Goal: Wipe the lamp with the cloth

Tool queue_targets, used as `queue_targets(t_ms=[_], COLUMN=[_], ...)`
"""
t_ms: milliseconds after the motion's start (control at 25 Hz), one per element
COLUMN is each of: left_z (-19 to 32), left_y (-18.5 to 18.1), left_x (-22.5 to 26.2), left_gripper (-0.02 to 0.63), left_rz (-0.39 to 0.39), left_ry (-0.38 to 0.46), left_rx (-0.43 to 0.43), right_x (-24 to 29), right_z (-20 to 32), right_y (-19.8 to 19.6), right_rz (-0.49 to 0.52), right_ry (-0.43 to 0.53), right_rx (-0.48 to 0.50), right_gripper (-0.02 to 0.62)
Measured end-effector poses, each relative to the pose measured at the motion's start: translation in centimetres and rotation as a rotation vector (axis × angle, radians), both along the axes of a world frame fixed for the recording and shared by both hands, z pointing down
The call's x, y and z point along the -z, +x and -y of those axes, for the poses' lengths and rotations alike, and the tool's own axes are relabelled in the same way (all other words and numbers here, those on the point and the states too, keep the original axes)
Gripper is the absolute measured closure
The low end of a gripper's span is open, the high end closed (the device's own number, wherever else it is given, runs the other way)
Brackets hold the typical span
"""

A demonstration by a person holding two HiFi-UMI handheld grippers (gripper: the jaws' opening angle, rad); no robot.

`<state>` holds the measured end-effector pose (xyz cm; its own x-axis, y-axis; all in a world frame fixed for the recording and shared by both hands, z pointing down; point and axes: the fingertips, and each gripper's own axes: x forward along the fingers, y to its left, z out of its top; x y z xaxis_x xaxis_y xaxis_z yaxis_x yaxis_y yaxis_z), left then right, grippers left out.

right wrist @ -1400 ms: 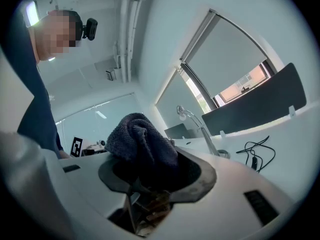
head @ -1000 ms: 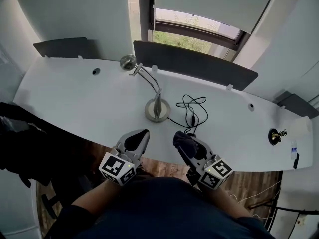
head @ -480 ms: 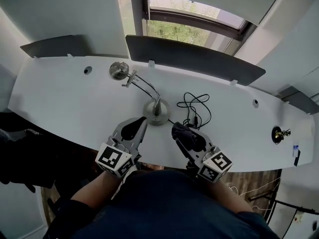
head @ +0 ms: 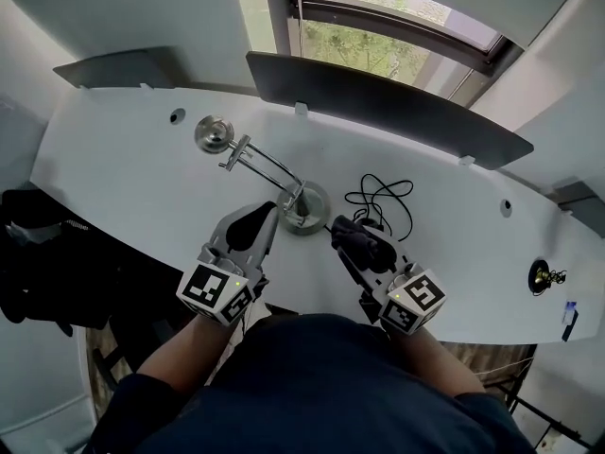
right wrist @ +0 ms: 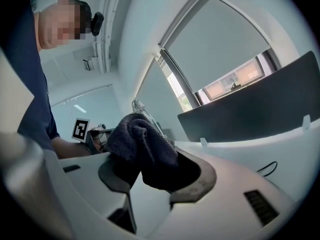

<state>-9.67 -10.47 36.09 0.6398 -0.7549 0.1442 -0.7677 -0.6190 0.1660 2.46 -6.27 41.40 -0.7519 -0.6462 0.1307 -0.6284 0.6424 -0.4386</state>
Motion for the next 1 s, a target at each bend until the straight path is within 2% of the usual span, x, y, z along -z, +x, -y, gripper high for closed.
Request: queue_targets(t_ms=[160, 440, 760, 1000], left_z=[0.7, 1.5, 2.6, 3.2], left_y=[0.0, 0.5, 1.1, 0.9], left_x=[-0.6, -0.5, -0.6, -0.7], left_gripper=[0.598, 0.597, 0.548, 0.545], left_rz=[0.036, 0.069, 0.095, 0.092], left_ry=[-0.024, -0.018, -0.029, -0.043], left_rx=[0.02, 0.021, 0.029, 0.055], right_x=[-0.6, -2.2, -3.8, -5.2], right_z=[0.5, 2.1, 4.1, 5.4], right_y=[0.2, 0.4, 0.6, 0.0], right_rz=[-0.006, -0.019, -0.035, -0.109], right_ry=[0.003, 0.014, 0.004, 0.019], right_rx=[0.015, 0.024, 0.037, 0.074], right_gripper=[0.414, 0.414, 0.414, 0.414])
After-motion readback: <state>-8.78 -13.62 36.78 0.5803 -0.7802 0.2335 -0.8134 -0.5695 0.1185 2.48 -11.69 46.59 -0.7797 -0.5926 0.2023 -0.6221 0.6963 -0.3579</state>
